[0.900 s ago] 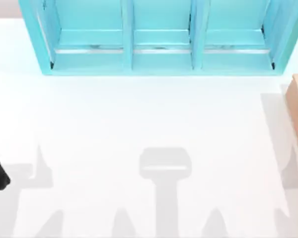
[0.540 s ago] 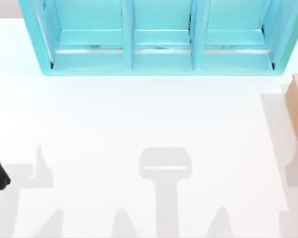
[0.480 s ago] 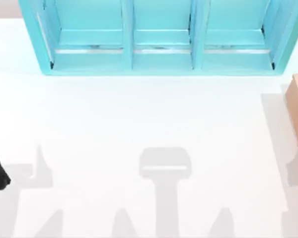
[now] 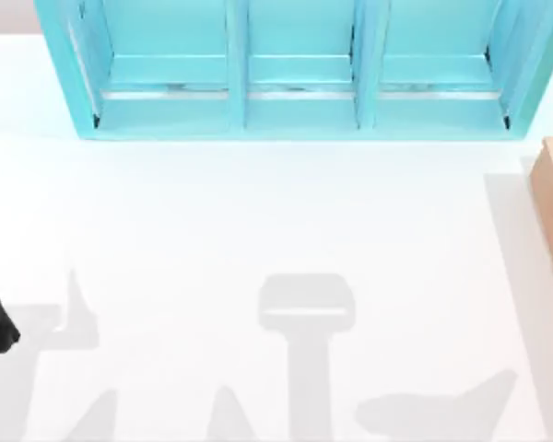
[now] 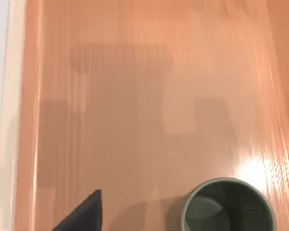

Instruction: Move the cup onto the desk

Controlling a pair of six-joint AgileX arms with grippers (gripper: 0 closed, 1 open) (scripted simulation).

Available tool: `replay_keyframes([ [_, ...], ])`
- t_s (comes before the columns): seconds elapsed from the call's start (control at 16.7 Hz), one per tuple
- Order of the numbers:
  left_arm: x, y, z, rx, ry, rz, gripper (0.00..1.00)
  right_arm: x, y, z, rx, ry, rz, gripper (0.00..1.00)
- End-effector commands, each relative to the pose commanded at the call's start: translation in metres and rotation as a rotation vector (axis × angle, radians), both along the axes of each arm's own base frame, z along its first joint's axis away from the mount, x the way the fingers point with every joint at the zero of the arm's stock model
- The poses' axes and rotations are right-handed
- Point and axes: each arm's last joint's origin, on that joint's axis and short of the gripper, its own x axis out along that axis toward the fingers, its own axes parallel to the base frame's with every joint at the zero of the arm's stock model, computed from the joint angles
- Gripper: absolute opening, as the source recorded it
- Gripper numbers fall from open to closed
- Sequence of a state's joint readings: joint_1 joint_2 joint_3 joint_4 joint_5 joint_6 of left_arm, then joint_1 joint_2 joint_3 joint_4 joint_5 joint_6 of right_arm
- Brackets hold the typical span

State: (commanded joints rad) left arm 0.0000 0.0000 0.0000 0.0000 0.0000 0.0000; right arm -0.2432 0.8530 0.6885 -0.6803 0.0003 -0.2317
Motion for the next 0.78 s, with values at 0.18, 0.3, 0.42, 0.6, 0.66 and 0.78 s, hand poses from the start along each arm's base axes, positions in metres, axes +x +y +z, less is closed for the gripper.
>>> replay_keyframes([
  [0.18, 0.000, 0.000, 0.000, 0.000, 0.000, 0.000, 1.00, 0.033, -0.021, -0.003, 0.050, 0.296, -0.010, 1.00],
  [0.3, 0.000, 0.000, 0.000, 0.000, 0.000, 0.000, 1.00, 0.051, -0.036, -0.003, 0.084, 0.446, -0.010, 1.00],
  [0.42, 0.000, 0.000, 0.000, 0.000, 0.000, 0.000, 1.00, 0.068, -0.052, 0.001, 0.115, 0.554, -0.007, 1.00],
  [0.6, 0.000, 0.000, 0.000, 0.000, 0.000, 0.000, 1.00, 0.086, -0.073, 0.006, 0.157, 0.662, 0.000, 1.00],
  [0.66, 0.000, 0.000, 0.000, 0.000, 0.000, 0.000, 1.00, 0.090, -0.078, 0.006, 0.167, 0.685, 0.001, 1.00],
  [0.78, 0.000, 0.000, 0.000, 0.000, 0.000, 0.000, 1.00, 0.094, -0.084, 0.006, 0.178, 0.707, 0.002, 1.00],
])
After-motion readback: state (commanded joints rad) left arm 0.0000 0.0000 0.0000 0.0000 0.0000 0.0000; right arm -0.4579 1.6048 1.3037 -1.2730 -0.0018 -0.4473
